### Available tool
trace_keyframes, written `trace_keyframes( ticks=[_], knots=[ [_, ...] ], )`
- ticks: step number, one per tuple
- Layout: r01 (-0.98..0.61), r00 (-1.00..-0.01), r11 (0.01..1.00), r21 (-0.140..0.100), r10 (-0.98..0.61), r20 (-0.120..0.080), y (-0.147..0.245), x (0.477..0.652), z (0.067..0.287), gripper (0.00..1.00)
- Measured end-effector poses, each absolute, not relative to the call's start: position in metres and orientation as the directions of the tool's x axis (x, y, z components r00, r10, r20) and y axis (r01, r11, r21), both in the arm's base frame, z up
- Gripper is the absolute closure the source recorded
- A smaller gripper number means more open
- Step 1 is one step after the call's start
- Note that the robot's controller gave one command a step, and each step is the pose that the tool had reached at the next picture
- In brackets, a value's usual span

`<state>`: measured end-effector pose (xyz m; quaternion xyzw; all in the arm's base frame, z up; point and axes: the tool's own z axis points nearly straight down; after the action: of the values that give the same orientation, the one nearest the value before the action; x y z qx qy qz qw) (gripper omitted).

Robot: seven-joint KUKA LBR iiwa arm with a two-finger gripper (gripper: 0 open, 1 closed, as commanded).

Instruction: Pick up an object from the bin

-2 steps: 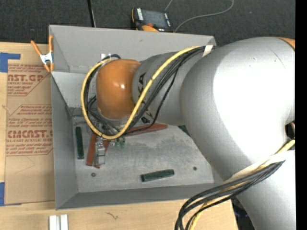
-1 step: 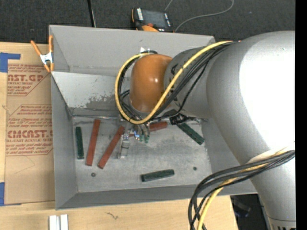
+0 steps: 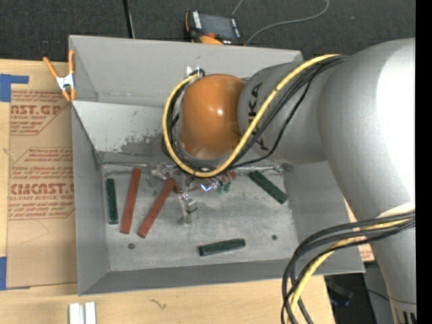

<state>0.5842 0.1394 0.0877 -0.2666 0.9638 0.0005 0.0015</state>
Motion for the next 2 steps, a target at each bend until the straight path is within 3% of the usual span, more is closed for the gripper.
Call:
trace_keyframes(
  ticks=[1, 2],
  knots=[
    [-0.512, -0.859, 0.859, 0.002, -0.512, -0.003, 0.1395, 0.5840, 0.0874, 1.00],
    [-0.512, -0.859, 0.859, 0.002, -0.512, -0.002, 0.1394, 0.5840, 0.0873, 0.00]
  ],
)
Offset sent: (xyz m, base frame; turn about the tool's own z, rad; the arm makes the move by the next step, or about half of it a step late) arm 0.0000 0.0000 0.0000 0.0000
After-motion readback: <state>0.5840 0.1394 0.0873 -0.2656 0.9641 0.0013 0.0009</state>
